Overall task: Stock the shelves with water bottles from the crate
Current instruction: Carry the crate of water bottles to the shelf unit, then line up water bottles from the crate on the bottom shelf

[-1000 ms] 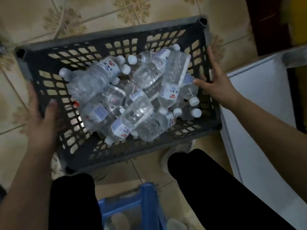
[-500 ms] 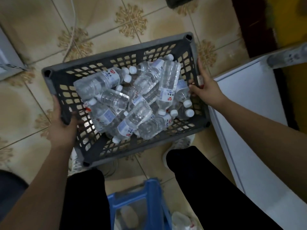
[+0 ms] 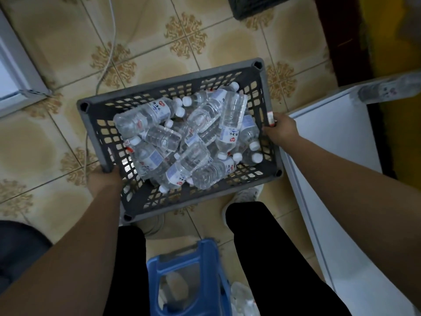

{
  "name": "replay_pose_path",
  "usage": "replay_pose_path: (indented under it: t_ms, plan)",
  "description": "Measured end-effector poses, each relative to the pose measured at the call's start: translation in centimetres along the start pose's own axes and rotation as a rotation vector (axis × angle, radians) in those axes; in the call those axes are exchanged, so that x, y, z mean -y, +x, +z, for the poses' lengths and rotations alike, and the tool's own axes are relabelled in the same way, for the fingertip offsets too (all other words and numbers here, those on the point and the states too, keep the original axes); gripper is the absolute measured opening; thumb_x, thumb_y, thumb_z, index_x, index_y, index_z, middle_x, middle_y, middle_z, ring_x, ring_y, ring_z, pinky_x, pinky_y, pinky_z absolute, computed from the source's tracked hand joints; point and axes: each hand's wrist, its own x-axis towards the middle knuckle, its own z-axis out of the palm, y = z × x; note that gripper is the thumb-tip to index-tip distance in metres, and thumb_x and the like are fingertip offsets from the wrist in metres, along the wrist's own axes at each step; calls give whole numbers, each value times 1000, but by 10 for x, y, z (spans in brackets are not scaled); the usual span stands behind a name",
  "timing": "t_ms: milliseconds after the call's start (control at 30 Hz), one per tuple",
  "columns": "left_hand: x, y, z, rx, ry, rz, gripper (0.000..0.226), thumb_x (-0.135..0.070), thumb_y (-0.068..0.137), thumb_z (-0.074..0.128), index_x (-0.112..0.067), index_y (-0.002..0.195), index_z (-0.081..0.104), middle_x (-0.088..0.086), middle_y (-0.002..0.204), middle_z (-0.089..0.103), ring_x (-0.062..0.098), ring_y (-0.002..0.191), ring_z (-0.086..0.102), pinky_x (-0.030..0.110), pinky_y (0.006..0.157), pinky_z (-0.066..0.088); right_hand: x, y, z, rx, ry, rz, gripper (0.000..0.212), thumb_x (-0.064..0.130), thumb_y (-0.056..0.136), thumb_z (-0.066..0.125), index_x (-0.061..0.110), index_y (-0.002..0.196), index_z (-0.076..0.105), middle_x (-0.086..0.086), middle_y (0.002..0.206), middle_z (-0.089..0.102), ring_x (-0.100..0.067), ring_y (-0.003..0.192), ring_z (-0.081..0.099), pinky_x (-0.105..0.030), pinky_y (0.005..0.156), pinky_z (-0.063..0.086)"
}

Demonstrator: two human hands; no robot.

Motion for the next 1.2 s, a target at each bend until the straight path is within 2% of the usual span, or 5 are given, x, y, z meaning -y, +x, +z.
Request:
replay_pose_path:
  t_ms: [367,633,833,967,1200]
  plan:
    - [14,-3,6,18,-1,-11,37,-27,87,66,-6,117,67,20,111,67,38,100,64,45,93,52,-4,6,-8,53,96,34,30,12,83,72,13,113,69,-8,110,70,-17,94,61,-22,85,45]
    - [16,-20,10,65,43,-59,37,-25,89,64,-1,118,62,25,116,64,41,108,60,42,90,47,5,0,-10,17,-98,86,33,18,89,61,14,122,62,-14,119,65,-33,111,59,-36,94,45]
    - [-31,-69,9,-206,16,49,57,-11,83,60,2,135,40,25,140,36,42,122,42,46,99,41,28,-54,8,-258,-165,51,45,10,90,49,2,134,48,-19,136,48,-35,125,43,-41,96,43]
    - [-36,-93,18,112,136,429,50,-13,86,59,-8,134,46,19,136,41,39,114,49,44,90,50,44,-99,31,-175,-166,-73,43,19,95,50,8,137,46,-14,142,45,-34,124,46,-41,91,47]
    - [-15,-71,35,639,464,499,55,-31,91,61,-9,137,44,21,129,50,36,116,53,38,94,48,60,-116,96,52,-108,-92,50,29,99,49,13,145,41,-15,141,46,-33,126,47,-44,97,47]
